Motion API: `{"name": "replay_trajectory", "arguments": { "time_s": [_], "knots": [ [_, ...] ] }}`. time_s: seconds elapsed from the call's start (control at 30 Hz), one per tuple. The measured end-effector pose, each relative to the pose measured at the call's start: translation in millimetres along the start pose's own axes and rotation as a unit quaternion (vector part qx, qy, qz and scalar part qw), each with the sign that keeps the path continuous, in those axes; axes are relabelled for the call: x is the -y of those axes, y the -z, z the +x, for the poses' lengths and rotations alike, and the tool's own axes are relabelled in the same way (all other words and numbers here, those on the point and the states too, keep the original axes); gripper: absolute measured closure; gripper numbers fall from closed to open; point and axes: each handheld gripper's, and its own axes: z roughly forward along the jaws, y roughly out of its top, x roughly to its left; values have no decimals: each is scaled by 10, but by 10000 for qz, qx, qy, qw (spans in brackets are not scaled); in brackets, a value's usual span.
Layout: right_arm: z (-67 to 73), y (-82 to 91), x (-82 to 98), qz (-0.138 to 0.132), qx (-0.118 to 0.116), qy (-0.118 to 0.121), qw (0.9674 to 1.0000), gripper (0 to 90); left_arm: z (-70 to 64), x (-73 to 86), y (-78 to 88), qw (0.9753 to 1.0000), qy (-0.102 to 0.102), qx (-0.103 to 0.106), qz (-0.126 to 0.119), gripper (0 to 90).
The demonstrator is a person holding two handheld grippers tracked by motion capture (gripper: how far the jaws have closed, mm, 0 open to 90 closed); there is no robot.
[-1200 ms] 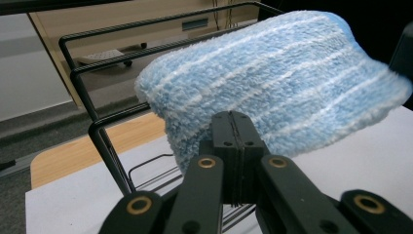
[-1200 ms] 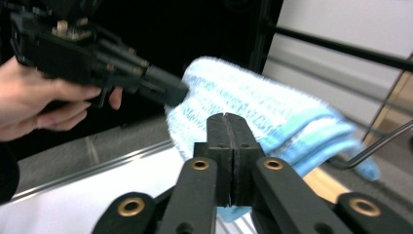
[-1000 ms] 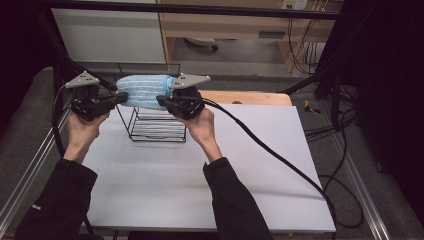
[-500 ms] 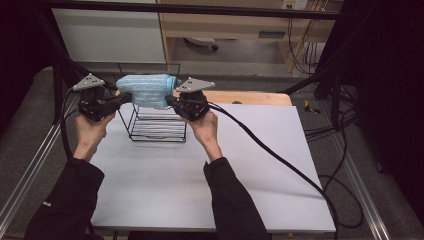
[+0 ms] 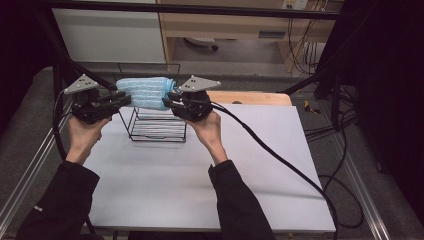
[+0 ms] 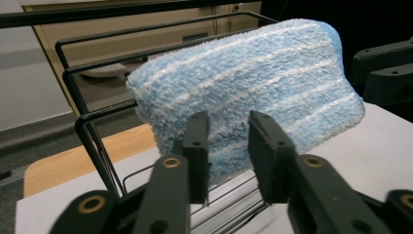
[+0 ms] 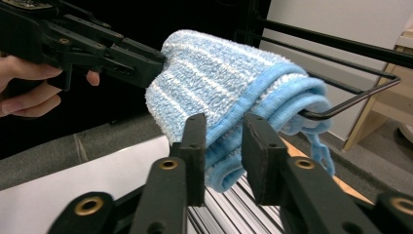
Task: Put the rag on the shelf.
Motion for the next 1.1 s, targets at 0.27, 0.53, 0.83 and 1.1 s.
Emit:
{"name": "replay_trajectory", "arguments": {
  "time_s": [0.27, 0.53, 0.83, 1.1],
  "knots": [
    [2, 139, -61, -21, -99, -159, 9998, 514, -32, -67, 108, 10000, 85, 25, -40, 470],
    [-50, 332, -33, 30, -99, -417, 9991, 280, -64, -60, 240, 10000, 30, -48, -25, 337],
    [-221, 693, 311, 286, 97, -731, 9969, 50, -144, 87, 347, 9998, -68, -183, 75, 200],
    [-393, 1132, 844, 555, 311, -930, 9936, 3, -274, 480, 301, 9998, -83, -86, 143, 126]
  ]
}}
